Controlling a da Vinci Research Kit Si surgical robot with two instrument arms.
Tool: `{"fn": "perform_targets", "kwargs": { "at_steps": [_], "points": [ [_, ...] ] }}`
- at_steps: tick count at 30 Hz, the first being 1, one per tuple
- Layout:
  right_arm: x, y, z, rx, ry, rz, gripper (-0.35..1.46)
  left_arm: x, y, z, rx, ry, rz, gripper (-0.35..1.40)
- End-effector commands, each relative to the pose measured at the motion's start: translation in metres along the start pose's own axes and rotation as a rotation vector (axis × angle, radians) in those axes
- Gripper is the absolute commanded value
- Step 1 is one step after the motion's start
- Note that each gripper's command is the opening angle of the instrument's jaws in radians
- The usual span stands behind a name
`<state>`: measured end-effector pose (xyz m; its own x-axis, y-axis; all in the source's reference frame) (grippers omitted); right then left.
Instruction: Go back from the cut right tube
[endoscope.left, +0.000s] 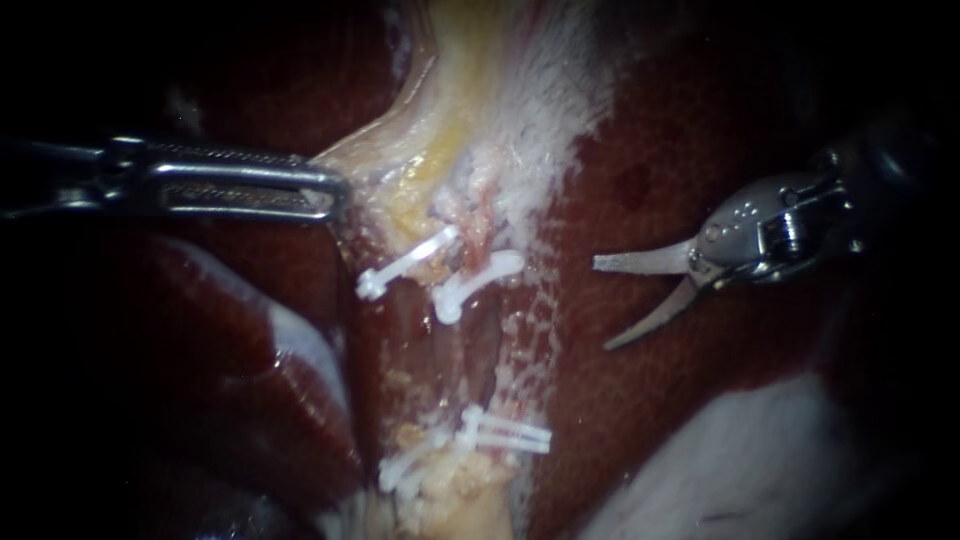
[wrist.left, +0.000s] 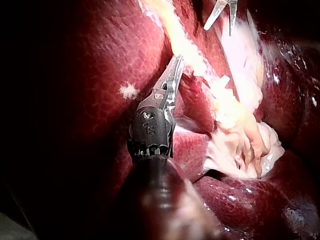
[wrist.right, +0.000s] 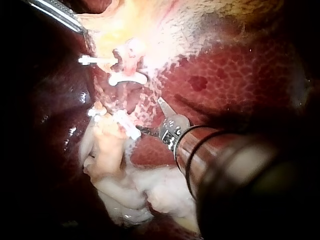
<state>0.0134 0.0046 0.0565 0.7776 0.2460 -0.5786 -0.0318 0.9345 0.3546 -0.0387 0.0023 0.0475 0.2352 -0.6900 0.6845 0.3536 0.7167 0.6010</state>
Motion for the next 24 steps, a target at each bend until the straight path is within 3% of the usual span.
{"fn": "perform_targets", "kwargs": {
  "at_steps": [1,12,24],
  "points": [
    [0.0,-0.0001,0.0001,0.001,0.0,0.0,1.43,0.0003,0.0001,0.0002,0.001,0.005,-0.004,-0.25],
    [0.0,-0.0002,0.0001,0.001,0.0,-0.001,1.43,0.0033,0.0,0.0032,0.017,0.041,-0.02,-0.27],
    [0.0,-0.0004,0.0001,0.001,0.001,-0.007,1.43,0.0042,-0.0004,0.0041,0.025,0.052,-0.025,-0.27]
  ]
}}
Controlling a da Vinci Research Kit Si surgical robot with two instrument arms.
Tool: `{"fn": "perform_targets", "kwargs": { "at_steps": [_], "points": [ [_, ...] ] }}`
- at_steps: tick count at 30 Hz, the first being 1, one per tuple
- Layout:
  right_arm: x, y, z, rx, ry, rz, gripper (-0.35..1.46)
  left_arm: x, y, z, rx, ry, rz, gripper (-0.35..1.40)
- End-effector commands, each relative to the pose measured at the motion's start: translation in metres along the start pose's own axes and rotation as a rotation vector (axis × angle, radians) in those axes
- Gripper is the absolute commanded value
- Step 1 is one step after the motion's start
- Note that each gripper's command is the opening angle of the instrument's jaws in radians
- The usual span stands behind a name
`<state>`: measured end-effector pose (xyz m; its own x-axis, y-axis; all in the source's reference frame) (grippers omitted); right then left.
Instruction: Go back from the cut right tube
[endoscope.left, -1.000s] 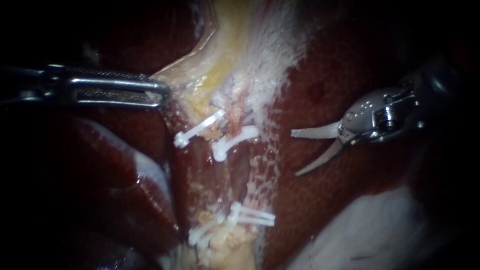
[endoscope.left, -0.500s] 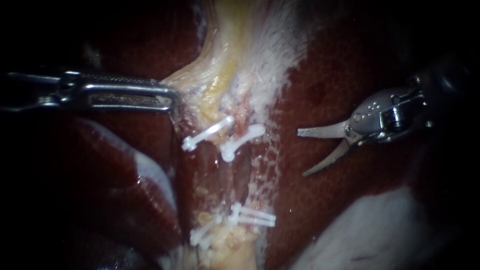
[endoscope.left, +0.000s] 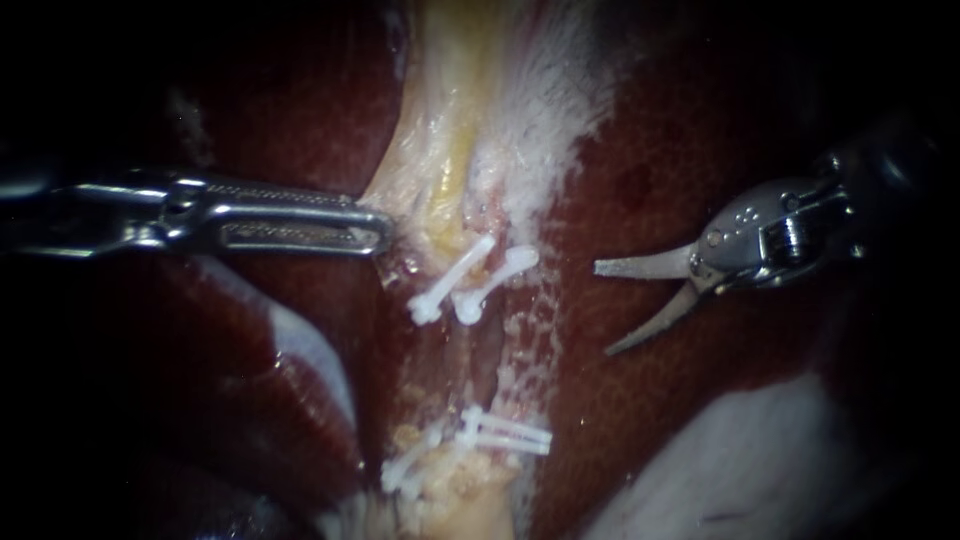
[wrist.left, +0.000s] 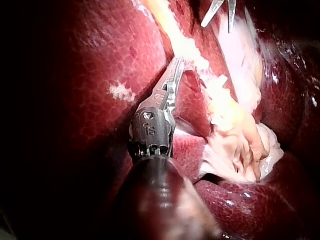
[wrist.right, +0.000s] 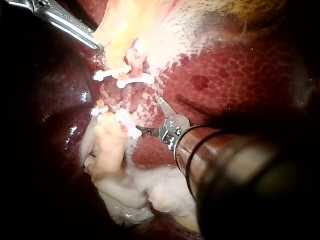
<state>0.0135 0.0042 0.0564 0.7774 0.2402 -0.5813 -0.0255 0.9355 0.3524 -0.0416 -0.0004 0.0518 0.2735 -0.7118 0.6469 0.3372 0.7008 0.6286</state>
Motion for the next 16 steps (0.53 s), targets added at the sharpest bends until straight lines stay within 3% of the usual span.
{"fn": "perform_targets", "kwargs": {
  "at_steps": [1,16],
  "points": [
    [0.0,0.0,0.0,-0.001,0.0,0.0,1.43,0.0,0.0,0.0,0.0,0.0,-0.005,-0.27],
    [0.0001,-0.0002,-0.0001,0.002,0.0,0.0,1.43,0.0002,0.0,0.0003,0.002,0.003,-0.003,-0.27]
  ]
}}
